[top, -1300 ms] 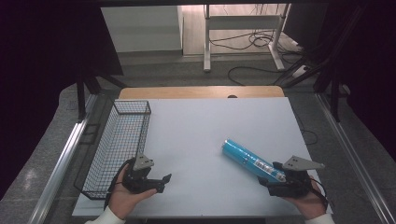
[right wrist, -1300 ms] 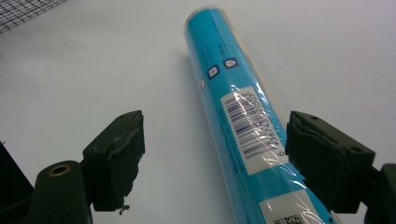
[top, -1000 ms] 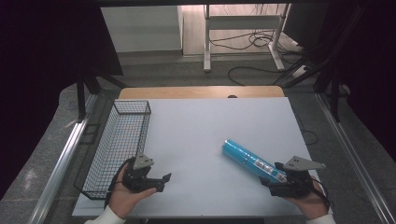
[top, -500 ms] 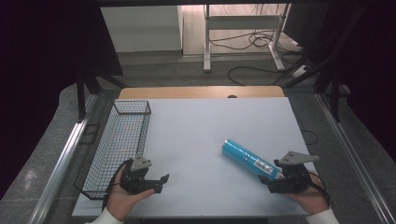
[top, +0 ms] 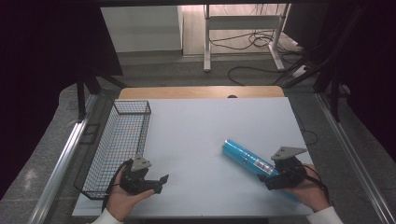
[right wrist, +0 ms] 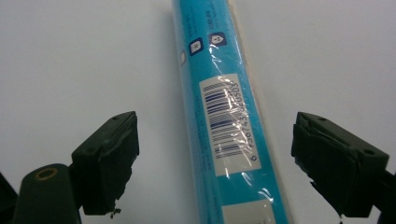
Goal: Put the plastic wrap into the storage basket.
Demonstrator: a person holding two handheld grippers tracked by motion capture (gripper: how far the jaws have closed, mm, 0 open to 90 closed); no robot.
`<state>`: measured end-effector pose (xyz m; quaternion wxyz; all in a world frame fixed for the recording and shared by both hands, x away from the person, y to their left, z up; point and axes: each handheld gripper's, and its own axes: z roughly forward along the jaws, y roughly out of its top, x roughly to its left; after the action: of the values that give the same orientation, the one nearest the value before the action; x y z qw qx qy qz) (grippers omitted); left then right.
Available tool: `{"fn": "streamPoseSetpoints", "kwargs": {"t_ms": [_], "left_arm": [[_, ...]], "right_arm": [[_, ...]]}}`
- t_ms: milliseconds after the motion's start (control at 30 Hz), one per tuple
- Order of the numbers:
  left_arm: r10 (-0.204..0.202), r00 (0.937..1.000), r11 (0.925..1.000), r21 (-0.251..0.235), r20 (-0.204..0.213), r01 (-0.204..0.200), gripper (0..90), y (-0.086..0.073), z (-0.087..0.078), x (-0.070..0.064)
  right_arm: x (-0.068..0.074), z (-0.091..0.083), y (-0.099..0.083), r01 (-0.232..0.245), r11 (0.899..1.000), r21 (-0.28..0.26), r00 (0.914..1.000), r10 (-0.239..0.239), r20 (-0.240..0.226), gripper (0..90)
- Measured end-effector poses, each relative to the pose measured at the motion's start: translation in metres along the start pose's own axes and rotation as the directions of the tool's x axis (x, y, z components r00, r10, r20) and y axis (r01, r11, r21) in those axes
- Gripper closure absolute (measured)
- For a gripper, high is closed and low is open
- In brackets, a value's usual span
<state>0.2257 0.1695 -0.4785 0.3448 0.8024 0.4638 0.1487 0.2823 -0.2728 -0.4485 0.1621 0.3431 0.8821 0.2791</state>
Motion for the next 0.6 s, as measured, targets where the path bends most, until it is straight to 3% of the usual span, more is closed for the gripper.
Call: {"fn": "streamPoseSetpoints", "kwargs": {"t_ms": [200, 433, 600], "left_arm": [[0.020, 0.9998, 0.9998, -0.003, -0.003, -0.020, 14.2, 0.001, 0.000, 0.000], [0.039, 0.9991, 0.9992, 0.000, 0.012, -0.039, 14.0, -0.001, 0.003, -0.002], [0.054, 0.9985, 0.9985, 0.012, 0.008, -0.054, 13.8, 0.000, 0.005, -0.003]], "right_arm": [[-0.002, 0.008, 0.013, -0.005, 0.998, 0.058, 1.0000, 0.005, 0.008, 15.2], [-0.006, 0.037, 0.036, 0.003, 0.984, 0.179, 1.0000, -0.003, -0.003, 13.7], [-0.009, 0.045, 0.039, -0.002, 0.976, 0.216, 0.9998, 0.006, -0.018, 12.4]]}}
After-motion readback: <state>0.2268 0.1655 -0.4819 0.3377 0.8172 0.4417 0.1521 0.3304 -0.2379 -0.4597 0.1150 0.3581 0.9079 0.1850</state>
